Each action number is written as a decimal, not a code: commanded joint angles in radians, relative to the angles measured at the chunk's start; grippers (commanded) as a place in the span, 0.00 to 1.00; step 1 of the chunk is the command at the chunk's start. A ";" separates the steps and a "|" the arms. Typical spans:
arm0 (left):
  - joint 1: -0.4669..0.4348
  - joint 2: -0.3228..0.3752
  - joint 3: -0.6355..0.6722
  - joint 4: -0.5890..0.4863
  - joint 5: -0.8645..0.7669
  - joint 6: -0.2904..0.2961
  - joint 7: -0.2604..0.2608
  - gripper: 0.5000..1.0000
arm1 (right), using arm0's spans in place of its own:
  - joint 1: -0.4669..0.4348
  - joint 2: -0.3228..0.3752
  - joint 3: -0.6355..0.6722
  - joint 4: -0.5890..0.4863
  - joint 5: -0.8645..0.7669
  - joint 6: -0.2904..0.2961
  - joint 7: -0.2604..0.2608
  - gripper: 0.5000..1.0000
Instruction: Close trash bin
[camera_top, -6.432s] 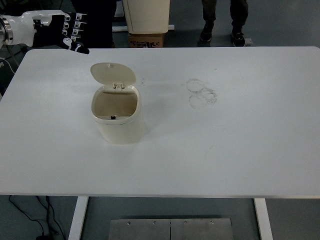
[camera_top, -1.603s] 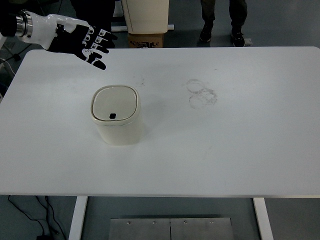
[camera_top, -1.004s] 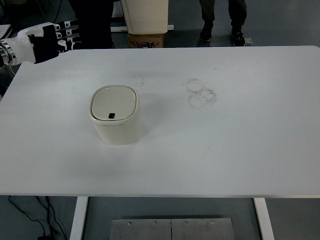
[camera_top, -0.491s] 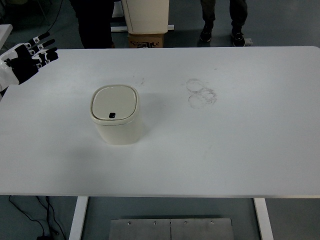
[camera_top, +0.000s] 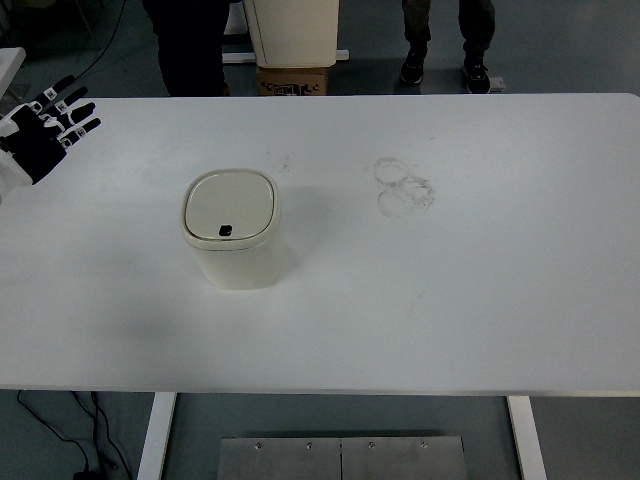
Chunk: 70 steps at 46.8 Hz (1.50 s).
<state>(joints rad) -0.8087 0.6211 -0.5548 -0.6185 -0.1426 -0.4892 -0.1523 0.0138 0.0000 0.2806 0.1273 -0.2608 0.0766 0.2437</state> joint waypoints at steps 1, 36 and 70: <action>0.014 -0.014 -0.016 0.008 0.000 0.000 -0.026 1.00 | 0.000 0.000 0.000 0.000 0.000 0.000 -0.001 0.98; 0.132 -0.069 -0.051 0.013 -0.052 -0.002 -0.099 1.00 | 0.000 0.000 0.000 0.000 0.000 0.000 0.000 0.98; 0.134 -0.069 -0.051 0.011 -0.063 -0.003 -0.099 1.00 | 0.000 0.000 -0.003 0.002 -0.003 0.000 0.000 0.98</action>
<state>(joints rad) -0.6749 0.5522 -0.6060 -0.6075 -0.2059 -0.4924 -0.2516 0.0138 0.0000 0.2802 0.1273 -0.2608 0.0768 0.2439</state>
